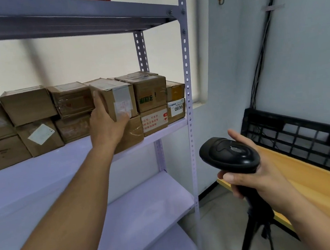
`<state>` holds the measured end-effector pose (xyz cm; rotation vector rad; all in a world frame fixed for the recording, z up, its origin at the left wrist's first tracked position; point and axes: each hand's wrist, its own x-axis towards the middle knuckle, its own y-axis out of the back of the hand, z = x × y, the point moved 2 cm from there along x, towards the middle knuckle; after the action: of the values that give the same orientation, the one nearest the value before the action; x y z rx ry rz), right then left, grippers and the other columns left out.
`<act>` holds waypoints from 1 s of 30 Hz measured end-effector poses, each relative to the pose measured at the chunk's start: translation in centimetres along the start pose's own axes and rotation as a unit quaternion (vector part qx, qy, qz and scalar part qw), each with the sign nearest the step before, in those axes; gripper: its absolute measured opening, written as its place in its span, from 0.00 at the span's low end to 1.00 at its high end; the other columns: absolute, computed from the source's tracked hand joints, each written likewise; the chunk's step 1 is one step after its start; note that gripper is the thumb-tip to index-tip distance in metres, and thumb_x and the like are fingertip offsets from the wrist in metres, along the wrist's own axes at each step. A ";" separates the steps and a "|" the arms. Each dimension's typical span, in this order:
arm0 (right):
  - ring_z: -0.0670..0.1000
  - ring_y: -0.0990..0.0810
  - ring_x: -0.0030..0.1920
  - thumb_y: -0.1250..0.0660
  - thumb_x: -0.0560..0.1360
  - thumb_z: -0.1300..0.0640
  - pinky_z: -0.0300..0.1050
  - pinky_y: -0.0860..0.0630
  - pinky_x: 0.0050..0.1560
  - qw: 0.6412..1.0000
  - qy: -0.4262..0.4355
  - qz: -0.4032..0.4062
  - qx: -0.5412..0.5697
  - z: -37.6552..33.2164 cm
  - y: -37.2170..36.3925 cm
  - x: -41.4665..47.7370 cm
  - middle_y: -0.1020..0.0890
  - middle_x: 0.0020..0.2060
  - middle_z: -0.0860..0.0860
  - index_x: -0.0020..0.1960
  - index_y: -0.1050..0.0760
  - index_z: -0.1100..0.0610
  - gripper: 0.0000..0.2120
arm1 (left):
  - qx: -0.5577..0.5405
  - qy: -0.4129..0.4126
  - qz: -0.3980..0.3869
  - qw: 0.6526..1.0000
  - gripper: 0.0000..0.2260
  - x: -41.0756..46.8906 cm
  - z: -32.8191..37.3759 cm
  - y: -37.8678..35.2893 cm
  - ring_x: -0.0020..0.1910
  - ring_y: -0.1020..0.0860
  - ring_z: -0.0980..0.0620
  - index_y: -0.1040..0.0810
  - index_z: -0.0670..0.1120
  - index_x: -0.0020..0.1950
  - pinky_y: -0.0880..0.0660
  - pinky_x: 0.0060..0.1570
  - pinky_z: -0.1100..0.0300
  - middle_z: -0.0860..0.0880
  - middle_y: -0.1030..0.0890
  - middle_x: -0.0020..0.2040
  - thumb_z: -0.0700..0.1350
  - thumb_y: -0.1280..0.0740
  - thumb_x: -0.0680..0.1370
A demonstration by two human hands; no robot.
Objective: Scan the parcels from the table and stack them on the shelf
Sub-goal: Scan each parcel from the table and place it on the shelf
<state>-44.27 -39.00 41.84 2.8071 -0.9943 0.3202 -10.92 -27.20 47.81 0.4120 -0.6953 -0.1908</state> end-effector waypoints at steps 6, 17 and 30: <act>0.57 0.24 0.26 0.24 0.61 0.62 0.46 0.26 0.27 1.000 0.001 0.015 -0.009 0.0 2.5 -3.0 0.19 0.38 0.67 0.71 0.40 0.34 0.47 | 0.020 -0.048 0.110 0.993 0.38 -5.7 2.8 -0.2 0.74 0.40 0.44 0.45 0.46 0.79 0.37 0.71 0.46 0.42 0.37 0.75 0.53 0.29 0.75; 0.55 0.23 0.27 0.22 0.63 0.62 0.49 0.23 0.31 0.998 0.007 0.053 -0.026 -0.7 11.5 -11.4 0.17 0.38 0.62 0.73 0.42 0.35 0.48 | -0.030 -0.085 -0.010 0.996 0.33 -21.2 11.9 -8.1 0.61 0.26 0.42 0.28 0.43 0.69 0.30 0.61 0.46 0.43 0.22 0.62 0.62 0.41 0.72; 0.58 0.24 0.28 0.21 0.63 0.59 0.48 0.25 0.30 0.990 -0.004 0.141 -0.023 -0.6 25.1 -23.6 0.19 0.32 0.58 0.74 0.43 0.36 0.49 | -0.079 -0.090 -0.149 0.982 0.30 -38.7 23.9 -17.7 0.61 0.26 0.46 0.29 0.45 0.70 0.29 0.62 0.49 0.46 0.23 0.62 0.60 0.34 0.73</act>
<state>-78.17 -43.99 38.23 2.6268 -1.3838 0.3132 -56.38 -38.66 34.32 0.3469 -0.7874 -0.5694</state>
